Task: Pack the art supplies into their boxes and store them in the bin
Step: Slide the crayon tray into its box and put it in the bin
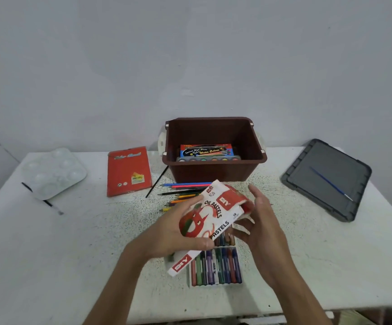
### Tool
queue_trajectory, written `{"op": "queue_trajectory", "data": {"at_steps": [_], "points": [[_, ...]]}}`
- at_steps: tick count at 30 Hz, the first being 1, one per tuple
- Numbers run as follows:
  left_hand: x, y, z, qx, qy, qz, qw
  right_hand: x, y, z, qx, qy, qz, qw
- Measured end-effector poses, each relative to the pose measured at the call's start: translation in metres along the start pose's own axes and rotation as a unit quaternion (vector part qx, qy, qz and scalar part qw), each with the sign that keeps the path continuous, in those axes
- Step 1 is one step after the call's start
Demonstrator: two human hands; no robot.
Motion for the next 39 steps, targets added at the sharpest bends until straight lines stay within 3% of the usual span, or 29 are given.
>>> {"op": "queue_trajectory", "data": {"at_steps": [4,8,12,17,21,24,27,31,36,39], "points": [[0.007,0.002,-0.019,0.241,0.002,0.005,0.97,-0.003,0.013,0.009,-0.024,0.001,0.029,0.999],[0.01,0.001,-0.027,0.39,0.001,0.004,0.921,-0.005,0.03,0.018,-0.032,0.009,0.097,0.995],[0.005,0.003,-0.026,0.451,0.002,0.013,0.892,-0.005,0.039,0.024,-0.103,-0.019,0.139,0.985],[0.0,0.001,-0.02,0.487,-0.003,0.043,0.872,-0.005,0.042,0.025,-0.101,-0.047,0.185,0.976],[-0.004,-0.003,-0.014,0.519,0.007,0.032,0.854,-0.003,0.039,0.025,-0.205,-0.001,0.088,0.975],[-0.005,-0.002,-0.013,0.531,0.02,0.04,0.846,-0.004,0.032,0.03,-0.373,0.034,-0.073,0.924],[-0.006,-0.001,-0.012,0.545,0.027,0.061,0.836,-0.013,0.032,0.043,-0.439,0.014,-0.156,0.885],[-0.007,-0.009,-0.015,0.543,0.017,0.051,0.838,-0.02,0.033,0.052,-0.446,-0.04,-0.198,0.872],[-0.01,-0.02,-0.028,0.531,0.017,0.032,0.846,-0.012,0.037,0.048,-0.443,-0.107,-0.187,0.87],[-0.015,-0.026,-0.042,0.533,0.024,0.014,0.846,-0.004,0.036,0.046,-0.483,-0.162,-0.211,0.834]]}}
Point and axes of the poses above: each hand's wrist, its own x-axis towards the middle knuckle, its own z-axis out of the palm, y = z × x, the point moved 6 cm from there along x, towards the middle knuckle, and after that the axes turned 15 degrees about -x, right-handed, at the moved point
